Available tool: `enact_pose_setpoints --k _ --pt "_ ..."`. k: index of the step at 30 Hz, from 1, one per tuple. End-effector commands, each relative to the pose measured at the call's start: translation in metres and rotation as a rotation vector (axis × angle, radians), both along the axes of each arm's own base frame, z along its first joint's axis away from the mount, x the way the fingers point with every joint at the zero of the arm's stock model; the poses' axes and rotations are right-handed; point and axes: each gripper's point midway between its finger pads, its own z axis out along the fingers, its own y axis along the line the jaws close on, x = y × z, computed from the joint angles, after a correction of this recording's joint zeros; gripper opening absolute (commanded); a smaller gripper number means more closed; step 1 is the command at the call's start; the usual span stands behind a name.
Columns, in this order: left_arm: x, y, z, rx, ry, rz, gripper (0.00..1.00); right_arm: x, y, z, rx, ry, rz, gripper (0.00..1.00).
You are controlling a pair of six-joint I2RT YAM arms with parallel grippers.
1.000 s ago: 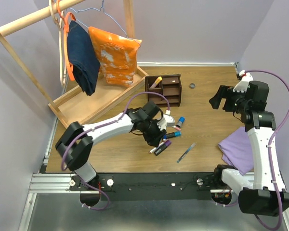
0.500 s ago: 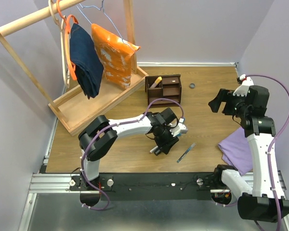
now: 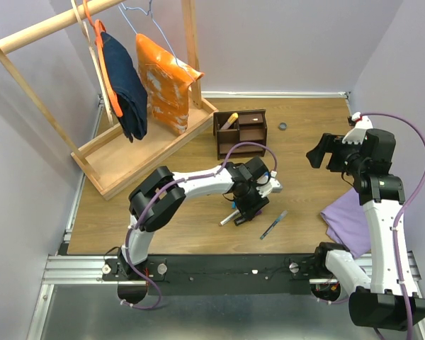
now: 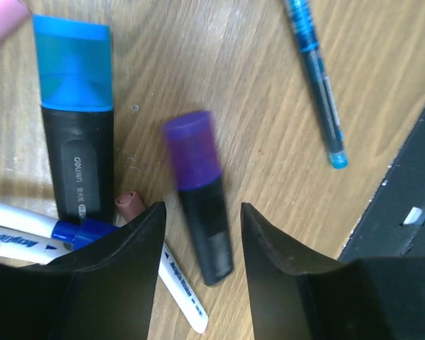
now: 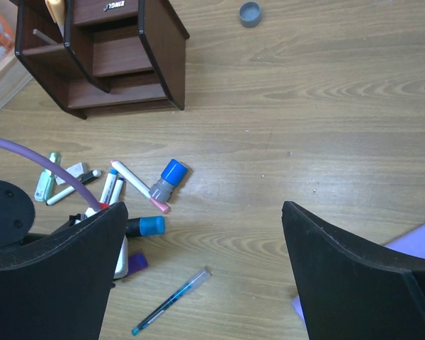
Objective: Sort the stationery into containers
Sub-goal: Pick up the pen from the center of the board.
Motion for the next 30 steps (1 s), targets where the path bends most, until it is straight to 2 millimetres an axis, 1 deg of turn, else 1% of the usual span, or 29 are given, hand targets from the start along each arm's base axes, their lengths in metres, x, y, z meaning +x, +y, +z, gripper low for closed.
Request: enact_pose_setpoints --k 1,2,5,8,13,17,19,21,23,24,26,27,29,30 --pt "0.000 -0.002 0.005 0.039 -0.042 0.000 0.54 0.003 -0.001 0.009 -0.023 -0.046 0.020 0.97" --pt "0.004 -0.004 0.014 0.030 -0.070 0.005 0.54 0.002 -0.001 0.009 -0.024 -0.047 0.019 0.97" --pt "0.007 -0.008 0.019 0.029 -0.087 0.005 0.57 0.002 0.000 0.007 -0.022 -0.045 0.020 0.98" --pt "0.009 -0.012 0.009 0.046 -0.074 0.008 0.57 0.003 -0.001 0.004 -0.021 -0.044 0.013 0.98" --pt "0.008 -0.021 -0.005 0.069 -0.072 0.011 0.57 0.002 -0.002 0.006 -0.021 -0.050 0.010 0.98" --pt "0.009 -0.020 -0.017 0.102 -0.095 0.031 0.57 0.000 -0.004 0.008 -0.037 -0.054 0.002 0.98" --pt "0.008 -0.021 -0.020 0.109 -0.105 0.037 0.56 0.000 -0.004 0.005 -0.039 -0.050 0.004 0.98" --pt "0.009 -0.020 -0.025 0.124 -0.130 0.043 0.56 -0.001 -0.004 0.004 -0.038 -0.047 0.004 0.98" --pt "0.005 -0.017 -0.031 0.145 -0.133 0.046 0.55 -0.002 -0.003 0.002 -0.034 -0.044 0.007 0.98" --pt "0.006 -0.015 -0.035 0.156 -0.145 0.050 0.51 -0.002 -0.003 0.002 -0.034 -0.044 0.007 0.98" --pt "-0.001 -0.009 -0.044 0.179 -0.139 0.038 0.46 -0.002 -0.002 -0.001 -0.030 -0.036 0.009 0.98" --pt "-0.005 -0.008 -0.047 0.182 -0.139 0.030 0.39 -0.002 -0.002 -0.001 -0.032 -0.036 0.010 0.98" --pt "-0.013 -0.005 -0.051 0.194 -0.138 0.017 0.33 -0.002 -0.002 -0.001 -0.039 -0.037 0.018 0.98" --pt "-0.018 0.000 -0.054 0.200 -0.132 0.010 0.28 -0.003 -0.002 -0.001 -0.040 -0.034 0.018 0.98"
